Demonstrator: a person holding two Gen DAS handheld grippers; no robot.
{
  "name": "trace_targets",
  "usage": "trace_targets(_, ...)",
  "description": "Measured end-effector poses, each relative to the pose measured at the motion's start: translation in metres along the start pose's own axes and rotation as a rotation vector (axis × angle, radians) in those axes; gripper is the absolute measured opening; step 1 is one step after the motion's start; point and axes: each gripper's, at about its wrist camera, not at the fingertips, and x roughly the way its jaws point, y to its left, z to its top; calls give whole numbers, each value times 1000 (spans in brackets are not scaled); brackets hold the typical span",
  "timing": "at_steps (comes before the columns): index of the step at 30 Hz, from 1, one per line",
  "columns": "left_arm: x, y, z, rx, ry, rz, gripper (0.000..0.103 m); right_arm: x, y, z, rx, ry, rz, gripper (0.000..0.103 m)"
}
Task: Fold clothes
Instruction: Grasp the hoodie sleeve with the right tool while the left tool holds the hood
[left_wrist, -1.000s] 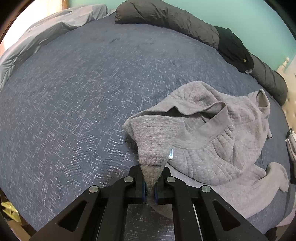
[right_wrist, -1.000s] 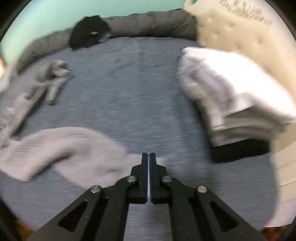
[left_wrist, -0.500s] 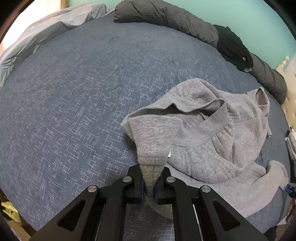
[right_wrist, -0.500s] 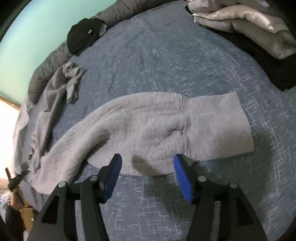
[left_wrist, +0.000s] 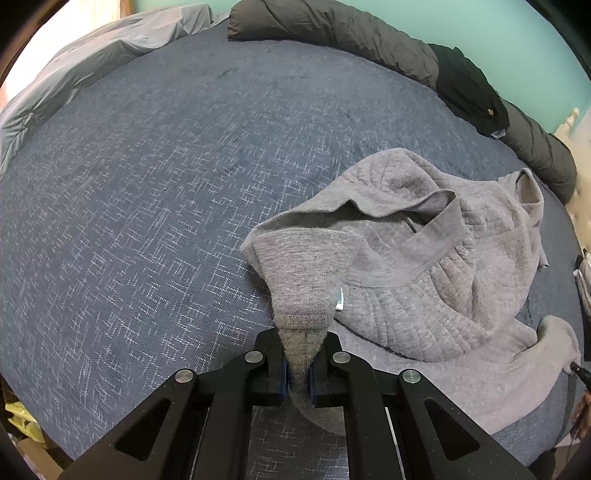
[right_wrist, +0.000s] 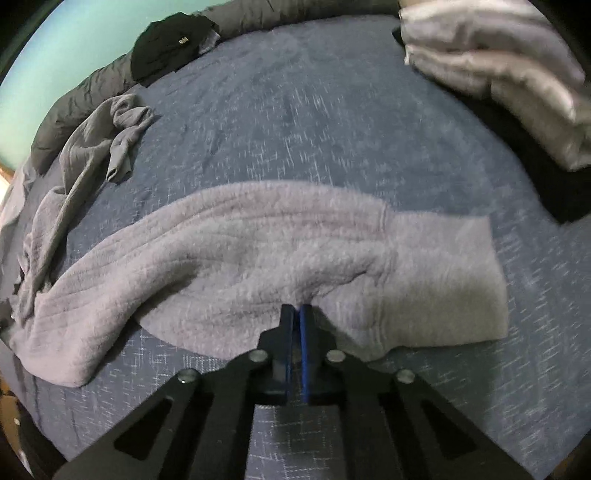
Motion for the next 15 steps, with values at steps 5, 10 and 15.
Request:
trace_targets(5, -1, 3, 1, 2, -2, 0, 7, -39, -17, 19, -13, -99, -38, 0)
trace_targets(10, -2, 5, 2, -4, -4, -1, 7, -73, -58, 32, 22, -137, -99, 0)
trace_targets(15, -1, 5, 1, -15, 0, -4, 7, -51, -74, 24, 94, -47, 19, 1)
